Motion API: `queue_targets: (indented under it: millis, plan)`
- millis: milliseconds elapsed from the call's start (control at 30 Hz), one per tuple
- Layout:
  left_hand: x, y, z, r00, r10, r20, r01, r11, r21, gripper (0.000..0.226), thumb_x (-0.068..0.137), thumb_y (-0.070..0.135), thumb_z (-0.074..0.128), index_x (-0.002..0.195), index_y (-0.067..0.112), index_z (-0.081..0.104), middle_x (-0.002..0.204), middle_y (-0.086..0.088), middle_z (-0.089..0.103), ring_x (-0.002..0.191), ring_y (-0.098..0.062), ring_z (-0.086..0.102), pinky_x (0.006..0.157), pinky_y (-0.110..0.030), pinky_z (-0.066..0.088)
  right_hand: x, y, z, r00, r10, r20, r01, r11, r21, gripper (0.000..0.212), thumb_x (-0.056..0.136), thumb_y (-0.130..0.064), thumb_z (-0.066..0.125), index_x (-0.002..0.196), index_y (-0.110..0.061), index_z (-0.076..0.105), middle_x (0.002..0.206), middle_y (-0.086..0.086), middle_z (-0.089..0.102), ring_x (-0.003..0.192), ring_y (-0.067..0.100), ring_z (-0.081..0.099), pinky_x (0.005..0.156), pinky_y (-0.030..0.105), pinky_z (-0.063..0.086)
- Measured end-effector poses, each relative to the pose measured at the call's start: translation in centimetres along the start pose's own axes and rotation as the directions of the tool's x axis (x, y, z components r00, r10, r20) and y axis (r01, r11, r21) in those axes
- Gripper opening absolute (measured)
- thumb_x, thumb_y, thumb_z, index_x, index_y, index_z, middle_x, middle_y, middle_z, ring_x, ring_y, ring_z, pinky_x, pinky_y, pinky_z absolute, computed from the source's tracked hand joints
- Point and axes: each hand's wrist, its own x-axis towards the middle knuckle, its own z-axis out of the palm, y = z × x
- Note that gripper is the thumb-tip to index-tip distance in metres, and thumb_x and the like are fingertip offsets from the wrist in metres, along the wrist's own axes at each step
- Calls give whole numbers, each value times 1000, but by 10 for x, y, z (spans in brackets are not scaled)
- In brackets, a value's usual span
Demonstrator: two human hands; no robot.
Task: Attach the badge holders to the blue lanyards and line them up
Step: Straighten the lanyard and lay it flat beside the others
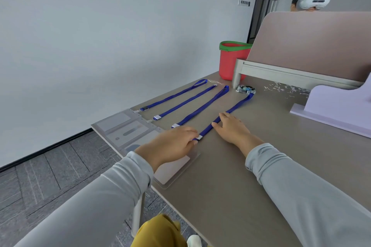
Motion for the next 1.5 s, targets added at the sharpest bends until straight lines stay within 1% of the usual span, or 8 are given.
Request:
queue_targets:
  millis: [233,367,467,733,967,1133,1367,1500]
  plan:
    - [67,5,2,996,44,75,-46,999,26,33,97,21,37,123,15,57,125,-1,55,113,-16,51,99,-34,40,17,17,-3,1000,-16,12,16,999,27,56,97,-41,34,143,-8,31,154,9,24,141,24,23,114,39,21]
    - [96,-1,5,993,4,114,-15,996,88,30,96,23,36,100,11,64,101,-2,60,91,-19,58,85,-40,48,30,24,-2,1000,-18,4,18,1000,20,56,97,-43,35,142,-10,32,153,9,26,140,24,25,114,38,22]
    - [111,-2,5,992,12,126,-28,993,119,31,95,20,38,80,10,63,86,-3,58,76,-19,57,76,-35,49,42,30,-2,1000,-14,-7,14,1000,6,57,97,-44,35,142,-9,33,152,10,28,140,24,25,113,37,21]
    - [135,-6,-2,983,95,154,-108,991,73,29,94,14,47,115,20,65,105,0,65,93,-16,60,85,-29,49,70,48,-4,998,57,-2,-56,995,87,55,95,-42,40,137,-6,39,152,10,28,139,24,28,110,38,29]
    - [148,-13,3,979,116,169,-125,991,43,21,90,16,54,107,17,67,117,2,60,104,-14,57,94,-32,46,88,59,-13,999,39,3,-39,994,104,49,97,-33,40,137,-6,38,151,9,29,135,25,34,107,36,31]
    - [156,-14,3,975,101,199,-108,994,22,21,90,19,56,108,17,66,111,2,63,99,-14,59,92,-29,46,109,70,-15,997,72,10,-73,992,105,44,97,-33,40,130,-4,43,148,12,32,132,26,37,105,37,34]
    - [185,-11,0,969,170,177,-177,984,22,33,93,16,50,126,18,56,116,1,64,104,-12,59,87,-21,41,130,80,-11,995,95,8,-95,986,138,45,98,-30,37,136,-6,38,153,9,24,136,28,32,109,40,32]
    - [201,-11,4,966,201,160,-219,970,104,28,93,22,50,117,18,63,110,0,59,96,-15,58,81,-24,44,140,90,-13,981,148,-124,-124,975,184,47,96,-23,41,140,-8,35,153,11,23,138,29,27,109,38,28]
